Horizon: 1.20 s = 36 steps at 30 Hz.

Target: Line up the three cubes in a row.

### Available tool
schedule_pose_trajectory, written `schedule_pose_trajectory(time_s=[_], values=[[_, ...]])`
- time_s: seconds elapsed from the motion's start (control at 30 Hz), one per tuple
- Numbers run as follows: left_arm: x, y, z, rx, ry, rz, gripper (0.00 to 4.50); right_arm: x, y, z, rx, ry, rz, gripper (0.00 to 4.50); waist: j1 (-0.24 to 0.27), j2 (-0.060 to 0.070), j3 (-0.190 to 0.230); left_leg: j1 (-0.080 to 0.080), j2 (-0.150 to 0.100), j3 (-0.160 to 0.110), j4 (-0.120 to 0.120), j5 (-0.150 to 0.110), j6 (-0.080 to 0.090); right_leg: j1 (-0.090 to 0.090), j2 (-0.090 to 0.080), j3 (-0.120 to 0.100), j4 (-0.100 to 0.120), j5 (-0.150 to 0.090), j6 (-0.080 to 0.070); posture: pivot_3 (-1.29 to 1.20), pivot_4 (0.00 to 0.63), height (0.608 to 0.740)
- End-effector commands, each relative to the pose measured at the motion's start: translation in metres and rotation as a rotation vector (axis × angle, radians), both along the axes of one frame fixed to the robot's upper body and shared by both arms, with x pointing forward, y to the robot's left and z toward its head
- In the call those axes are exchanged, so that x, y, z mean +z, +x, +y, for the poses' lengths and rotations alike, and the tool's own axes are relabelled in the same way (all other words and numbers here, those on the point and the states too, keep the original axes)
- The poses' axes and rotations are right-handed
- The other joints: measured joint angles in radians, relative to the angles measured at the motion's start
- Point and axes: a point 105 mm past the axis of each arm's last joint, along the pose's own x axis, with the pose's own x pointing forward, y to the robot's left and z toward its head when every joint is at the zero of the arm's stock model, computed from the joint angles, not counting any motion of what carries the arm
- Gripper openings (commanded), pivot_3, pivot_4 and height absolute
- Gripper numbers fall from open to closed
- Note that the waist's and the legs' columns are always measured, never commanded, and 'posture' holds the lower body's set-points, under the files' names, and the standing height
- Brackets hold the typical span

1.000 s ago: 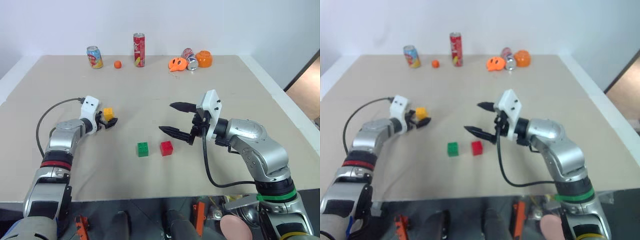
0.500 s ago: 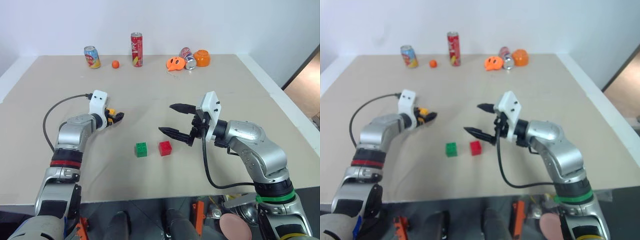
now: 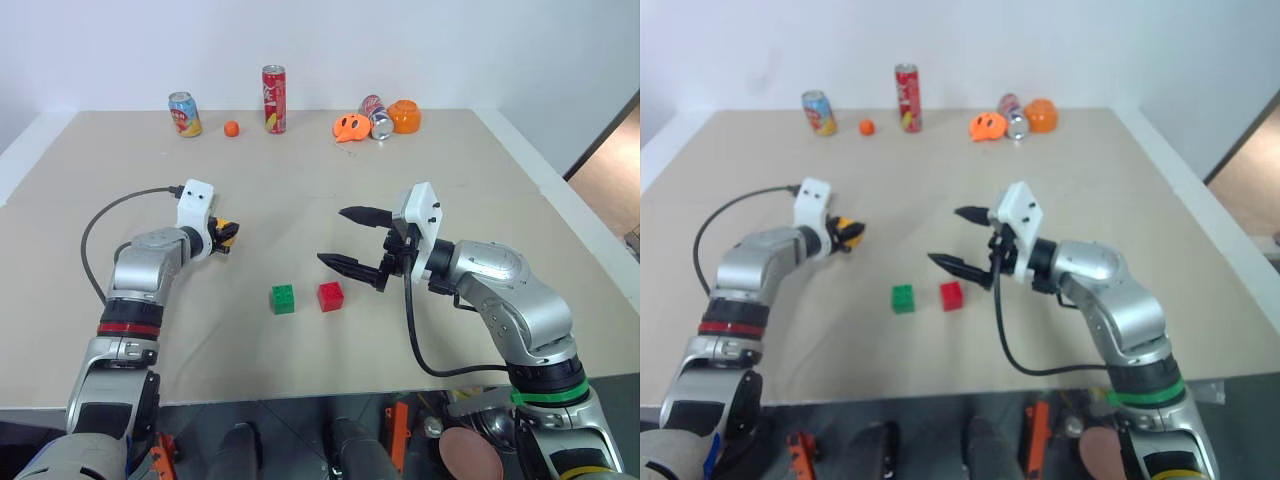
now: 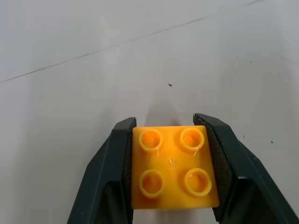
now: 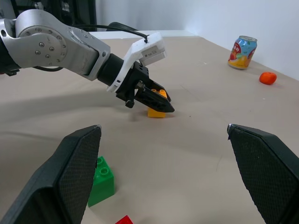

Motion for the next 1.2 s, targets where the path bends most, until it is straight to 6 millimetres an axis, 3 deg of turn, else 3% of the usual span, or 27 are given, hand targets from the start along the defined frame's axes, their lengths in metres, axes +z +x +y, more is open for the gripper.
schedule_pose_trajectory(time_s=[0.03,0.17,0.33,0.53,0.83,1.0,1.2], values=[[0.026,-0.008,-0.012,-0.218,0.07,-0.165,1.37,0.013,-0.001,-0.001,0.004,0.009,-0.051,4.5,0.0,0.0,0.0,0.0,0.0,0.0,0.0,0.0,0.0,0.0,0.0,0.0,0.0,0.0,0.0,0.0,0.15,0.74],[0.038,-0.03,-0.014,-0.508,0.097,-0.254,1.37,0.012,-0.005,-0.001,0.024,0.002,-0.045,4.5,0.001,0.0,0.0,0.0,0.0,0.0,-0.001,0.0,0.0,0.0,0.0,0.0,0.0,-0.002,-0.004,0.0,0.15,0.74],[0.018,-0.062,0.012,-0.817,0.281,-0.203,1.37,0.007,-0.032,-0.007,0.137,-0.039,0.002,4.5,0.001,0.0,0.0,0.0,0.0,0.001,-0.001,0.0,0.0,-0.001,0.0,0.0,0.0,-0.003,-0.005,0.0,0.15,0.74],[0.014,-0.08,0.016,-0.992,0.23,-0.139,1.37,0.001,-0.055,-0.026,0.197,-0.09,0.051,4.5,0.004,0.0,0.0,-0.002,0.0,0.001,0.001,0.0,0.0,0.0,-0.002,0.0,0.0,-0.006,-0.005,0.0,0.15,0.74],[0.017,-0.101,-0.018,-1.169,0.088,-0.138,1.37,-0.003,-0.064,-0.036,0.176,-0.116,0.078,4.5,0.0,0.0,0.0,-0.001,0.001,0.003,0.004,0.0,0.0,0.0,-0.002,0.0,-0.001,-0.006,-0.005,0.0,0.15,0.74],[0.002,-0.105,-0.02,-1.173,0.195,-0.07,1.37,-0.005,-0.067,-0.036,0.173,-0.121,0.084,4.5,0.0,0.0,0.0,0.0,0.001,0.003,0.004,0.0,0.0,0.0,-0.001,0.0,0.0,-0.005,-0.006,0.0,0.15,0.74],[-0.005,-0.109,-0.017,-1.106,0.199,0.004,1.37,-0.006,-0.068,-0.039,0.166,-0.124,0.092,4.5,0.0,0.0,0.0,-0.001,0.001,0.003,0.004,0.0,0.0,0.0,-0.001,0.0,0.0,-0.006,-0.005,0.0,0.15,0.74]])
